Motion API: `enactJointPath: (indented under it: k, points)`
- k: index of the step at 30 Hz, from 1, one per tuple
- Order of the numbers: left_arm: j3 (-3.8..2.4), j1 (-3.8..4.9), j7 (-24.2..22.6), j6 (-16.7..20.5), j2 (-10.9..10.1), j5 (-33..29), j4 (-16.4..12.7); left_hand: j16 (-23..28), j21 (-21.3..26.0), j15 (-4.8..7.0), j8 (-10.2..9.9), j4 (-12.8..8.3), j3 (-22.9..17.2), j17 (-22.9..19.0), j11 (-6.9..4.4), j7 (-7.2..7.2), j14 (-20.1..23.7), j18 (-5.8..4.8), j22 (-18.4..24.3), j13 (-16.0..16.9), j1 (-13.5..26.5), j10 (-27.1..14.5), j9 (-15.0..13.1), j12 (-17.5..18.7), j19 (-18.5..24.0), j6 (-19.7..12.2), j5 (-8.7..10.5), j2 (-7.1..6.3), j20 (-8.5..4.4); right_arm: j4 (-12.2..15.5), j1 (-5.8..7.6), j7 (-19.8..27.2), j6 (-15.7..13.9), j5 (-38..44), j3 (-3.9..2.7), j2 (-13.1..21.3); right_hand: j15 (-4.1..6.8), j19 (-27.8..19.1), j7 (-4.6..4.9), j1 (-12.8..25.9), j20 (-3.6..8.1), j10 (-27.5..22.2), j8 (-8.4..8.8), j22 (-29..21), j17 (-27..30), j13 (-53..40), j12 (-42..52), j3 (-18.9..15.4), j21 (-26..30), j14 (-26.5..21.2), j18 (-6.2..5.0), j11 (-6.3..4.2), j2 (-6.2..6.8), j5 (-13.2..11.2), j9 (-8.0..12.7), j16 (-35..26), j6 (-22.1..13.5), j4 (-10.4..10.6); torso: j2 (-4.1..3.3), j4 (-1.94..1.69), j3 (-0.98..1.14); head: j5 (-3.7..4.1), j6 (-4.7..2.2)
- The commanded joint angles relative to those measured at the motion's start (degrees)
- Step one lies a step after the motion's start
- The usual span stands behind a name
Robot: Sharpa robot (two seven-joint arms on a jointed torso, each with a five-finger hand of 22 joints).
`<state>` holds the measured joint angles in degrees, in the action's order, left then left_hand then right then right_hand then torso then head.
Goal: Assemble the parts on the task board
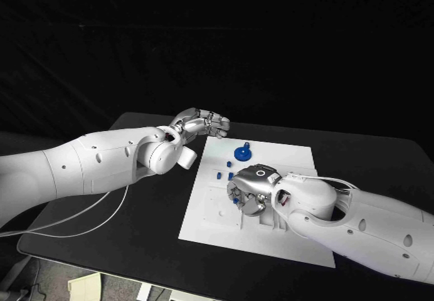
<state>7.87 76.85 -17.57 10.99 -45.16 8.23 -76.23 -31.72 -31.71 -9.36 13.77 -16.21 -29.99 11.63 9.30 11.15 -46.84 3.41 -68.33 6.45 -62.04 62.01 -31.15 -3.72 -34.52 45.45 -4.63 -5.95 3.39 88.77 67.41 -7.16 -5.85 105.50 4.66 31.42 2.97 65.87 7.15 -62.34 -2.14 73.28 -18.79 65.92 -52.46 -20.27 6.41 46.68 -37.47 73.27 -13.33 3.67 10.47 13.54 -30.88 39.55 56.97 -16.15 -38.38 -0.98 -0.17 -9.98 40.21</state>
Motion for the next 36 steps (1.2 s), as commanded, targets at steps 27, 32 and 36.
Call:
enactJointPath:
  k: [27,32,36]
  points:
    - [-0.02,0.07,0.7,-1.3,-0.3,-0.2,0.1,0.8,0.7,-0.04,0.2,0.1,0.2,0.2,0.40,0.17,0.0,0.68,-0.1,-0.5,0.2,-0.6,0.2,-0.1,-0.4,-1.0,0.19,-0.22,0.19,4.9,1.39,3.0,-9.1,-9.4,-1.40,7.8,-3.81,-5.1,3.90,4.2,-1.96,-11.7,4.47,1.3,1.0,6.6,-1.0,-15.1,2.6,-4.8,-1.67,3.64,4.45,6.8,2.7,0.7,-9.5,0.0,0.03,-0.02,-0.04,0.41,-0.68]
    - [-0.02,0.07,0.4,-1.3,-0.2,-0.2,0.1,0.8,0.7,-0.04,0.2,0.1,0.2,0.2,0.40,0.17,0.0,0.68,-0.1,-0.5,0.2,-0.6,0.2,-0.1,-0.4,-1.0,0.18,-0.19,0.19,5.4,2.95,2.0,-7.2,-15.1,-3.80,11.0,-3.13,-3.8,3.39,0.5,-1.36,-10.2,3.54,1.3,1.2,7.2,0.8,-12.7,2.6,-3.9,-1.67,2.89,3.08,1.9,2.7,1.6,-8.1,0.0,0.03,0.03,-0.07,1.03,-1.46]
    - [-0.02,0.07,0.3,-0.9,0.0,-0.2,0.2,0.8,0.7,-0.05,0.3,0.1,0.2,0.2,0.39,0.18,0.0,0.69,-0.1,-0.5,0.2,-0.5,0.2,-0.2,-0.4,-1.0,0.18,-0.15,0.21,3.9,4.69,1.2,-4.5,-15.8,-5.17,12.5,-3.08,-3.6,3.54,0.2,-1.43,-10.1,3.56,1.3,1.4,7.6,1.3,-11.6,2.7,-3.9,-1.67,2.88,3.45,2.7,3.0,1.8,-8.1,0.1,0.02,0.10,-0.03,1.83,-2.29]
